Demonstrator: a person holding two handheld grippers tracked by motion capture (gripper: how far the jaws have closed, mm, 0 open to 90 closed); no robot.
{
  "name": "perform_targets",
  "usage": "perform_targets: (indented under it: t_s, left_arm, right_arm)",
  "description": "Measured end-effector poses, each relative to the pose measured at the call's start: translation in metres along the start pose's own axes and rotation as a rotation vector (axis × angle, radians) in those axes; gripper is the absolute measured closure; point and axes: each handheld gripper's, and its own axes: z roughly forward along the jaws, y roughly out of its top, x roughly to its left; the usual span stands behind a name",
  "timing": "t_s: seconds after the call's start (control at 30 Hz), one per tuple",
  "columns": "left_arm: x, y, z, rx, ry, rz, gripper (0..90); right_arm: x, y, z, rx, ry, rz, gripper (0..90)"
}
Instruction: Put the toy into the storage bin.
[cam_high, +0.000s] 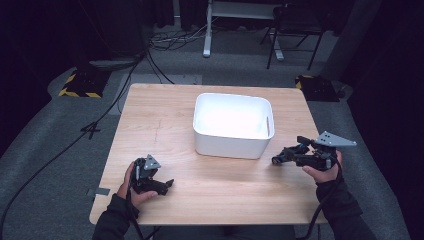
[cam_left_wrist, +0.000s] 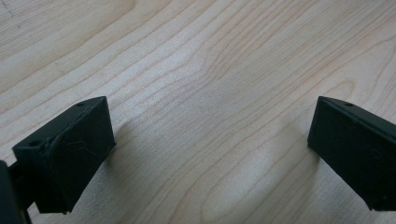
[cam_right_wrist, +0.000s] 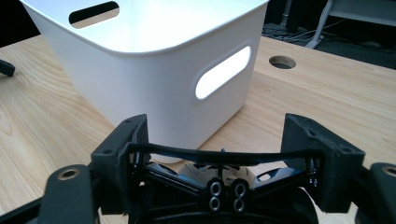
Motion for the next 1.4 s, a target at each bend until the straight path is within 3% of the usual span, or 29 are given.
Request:
perform_targets:
  t_s: [0.57,0.7,1.4]
  left_arm:
    - [0.0,0.0,0.0,0.001,0.001,0.002,0.6]
    - [0.0,0.0,0.0,0.001,0.001,0.002,0.6]
    - [0.0,0.0,0.0,0.002,0.001,0.002,0.6]
  right_arm:
    - [-0.006,0.036,-0.024,-0.032,-0.026,-0.023,24.4]
    - [-0.008,0.05,-0.028,-0.036,-0.037,-0.056,24.4]
    - [-0.01,0.102,-0.037,-0.074,-0.042,-0.08,24.4]
